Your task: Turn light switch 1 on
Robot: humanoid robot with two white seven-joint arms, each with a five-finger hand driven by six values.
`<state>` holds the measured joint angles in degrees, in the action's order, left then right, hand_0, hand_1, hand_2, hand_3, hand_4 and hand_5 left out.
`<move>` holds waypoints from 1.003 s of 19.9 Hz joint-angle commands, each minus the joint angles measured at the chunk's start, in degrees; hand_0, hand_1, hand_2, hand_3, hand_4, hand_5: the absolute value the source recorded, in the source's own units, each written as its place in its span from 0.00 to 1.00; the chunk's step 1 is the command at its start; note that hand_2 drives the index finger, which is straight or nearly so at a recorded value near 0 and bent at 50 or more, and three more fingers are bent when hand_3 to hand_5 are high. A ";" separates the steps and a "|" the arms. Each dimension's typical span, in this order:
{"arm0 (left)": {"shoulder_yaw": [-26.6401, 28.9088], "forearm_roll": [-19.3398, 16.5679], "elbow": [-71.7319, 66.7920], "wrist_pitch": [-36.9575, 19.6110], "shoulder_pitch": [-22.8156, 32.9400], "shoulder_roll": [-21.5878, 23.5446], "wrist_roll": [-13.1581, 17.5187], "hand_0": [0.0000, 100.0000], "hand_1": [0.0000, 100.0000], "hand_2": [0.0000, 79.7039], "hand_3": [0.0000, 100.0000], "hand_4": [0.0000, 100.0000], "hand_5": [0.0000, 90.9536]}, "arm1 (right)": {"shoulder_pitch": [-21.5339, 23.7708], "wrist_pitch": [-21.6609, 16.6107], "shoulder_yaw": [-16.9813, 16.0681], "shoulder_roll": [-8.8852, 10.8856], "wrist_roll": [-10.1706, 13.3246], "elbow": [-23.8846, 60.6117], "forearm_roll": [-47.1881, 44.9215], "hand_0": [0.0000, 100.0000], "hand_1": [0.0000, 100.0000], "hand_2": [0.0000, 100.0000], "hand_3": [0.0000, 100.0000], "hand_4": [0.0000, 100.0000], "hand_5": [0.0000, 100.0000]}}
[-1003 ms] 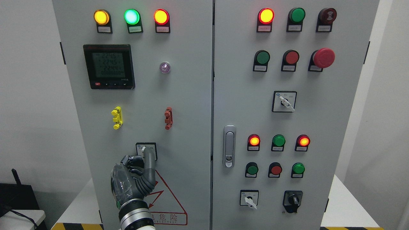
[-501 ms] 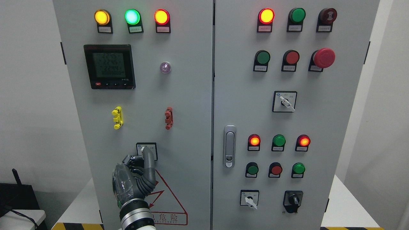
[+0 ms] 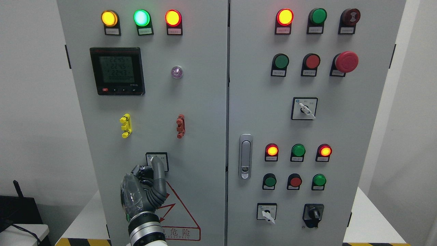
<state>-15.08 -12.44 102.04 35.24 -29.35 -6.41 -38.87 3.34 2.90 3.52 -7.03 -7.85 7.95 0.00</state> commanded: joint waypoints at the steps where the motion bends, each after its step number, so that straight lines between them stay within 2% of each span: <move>1: -0.30 0.14 -0.18 -0.53 -0.09 0.00 0.03 0.51 0.19 0.78 0.75 0.82 0.88 | 0.00 0.00 0.00 0.00 0.03 0.05 -0.97 0.12 0.39 0.00 0.00 0.00 0.00; 9: -0.30 0.14 -0.27 -0.70 -0.09 0.00 0.11 0.54 0.17 0.80 0.78 0.83 0.89 | 0.00 0.00 0.00 0.00 0.03 0.05 -0.97 0.12 0.39 0.00 0.00 0.00 0.00; 20: -0.22 0.14 -0.18 -0.70 0.17 0.00 0.11 0.56 0.11 0.80 0.78 0.83 0.89 | 0.00 0.00 0.00 0.00 -0.06 0.05 -1.06 0.12 0.39 0.00 0.00 0.00 0.00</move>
<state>-15.29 -12.31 101.89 34.47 -29.27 -6.41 -38.75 3.34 2.90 3.51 -7.03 -7.84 7.95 0.00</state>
